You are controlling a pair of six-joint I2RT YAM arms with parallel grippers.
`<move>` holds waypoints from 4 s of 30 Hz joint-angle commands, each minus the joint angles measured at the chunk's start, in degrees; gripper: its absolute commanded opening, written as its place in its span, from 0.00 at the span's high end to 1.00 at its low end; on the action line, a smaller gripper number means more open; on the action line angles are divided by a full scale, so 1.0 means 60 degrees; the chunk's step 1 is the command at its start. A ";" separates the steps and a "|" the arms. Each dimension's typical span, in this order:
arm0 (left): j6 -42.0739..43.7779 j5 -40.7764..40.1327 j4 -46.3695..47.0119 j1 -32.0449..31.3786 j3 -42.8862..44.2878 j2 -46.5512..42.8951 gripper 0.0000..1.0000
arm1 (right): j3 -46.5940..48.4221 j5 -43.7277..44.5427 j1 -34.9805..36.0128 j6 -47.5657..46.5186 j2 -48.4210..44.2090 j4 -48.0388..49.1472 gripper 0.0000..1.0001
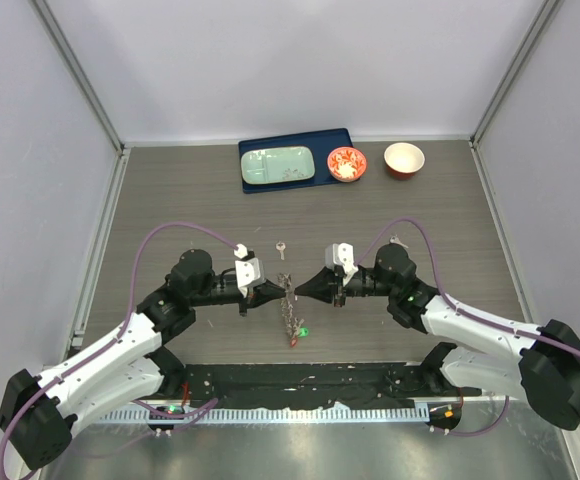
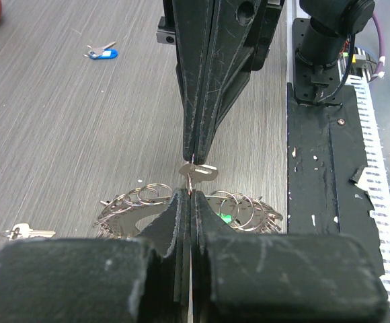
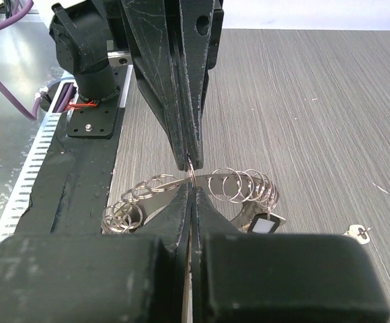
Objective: Put the keys on the keyring
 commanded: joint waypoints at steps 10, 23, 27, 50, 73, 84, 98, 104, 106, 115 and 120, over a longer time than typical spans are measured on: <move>0.0012 0.0281 0.0885 -0.0030 0.0118 -0.0004 1.00 | 0.0109 0.0058 -0.0019 0.0054 -0.0025 0.0543 0.99; -0.0002 0.0281 0.0914 -0.0030 0.0133 -0.0019 1.00 | 0.0123 0.0073 -0.0019 0.0040 0.0019 0.0470 0.99; -0.0017 0.0340 0.0929 -0.0030 0.0133 -0.0019 1.00 | 0.0152 0.0014 -0.0018 0.0054 0.0078 0.0485 0.99; -0.0031 0.0237 0.0900 -0.0016 0.0104 0.0010 1.00 | -0.0009 0.0586 -0.0033 -0.0122 -0.0407 0.0060 0.99; -0.0075 0.0325 0.0973 -0.0016 0.0103 0.0025 1.00 | 0.0079 0.0146 -0.0019 -0.0019 -0.0069 0.0280 0.99; -0.0163 0.0471 0.1061 -0.0016 0.0118 0.0113 1.00 | 0.0094 -0.0396 -0.0019 0.0113 -0.0025 0.0572 0.99; -0.0339 0.0721 0.1310 -0.0016 0.0104 0.0171 1.00 | 0.0138 -0.0542 -0.0004 0.0201 0.0253 0.0748 0.99; -0.0602 0.0677 0.1631 -0.0016 -0.0013 0.0040 1.00 | 0.0152 -0.0572 0.0011 0.0157 0.0370 0.0705 0.99; -0.0719 0.0633 0.1793 -0.0001 -0.0043 -0.0019 1.00 | 0.0152 -0.0601 0.0025 0.0128 0.0400 0.0705 0.99; -0.1086 0.0648 0.2189 0.0072 -0.0145 -0.0063 1.00 | 0.0138 -0.0616 0.0113 -0.0092 0.0386 0.0660 0.99; -0.1262 0.0721 0.2598 0.0189 -0.0233 -0.0136 1.00 | 0.0152 -0.0674 0.0230 -0.0311 0.0458 0.0587 0.99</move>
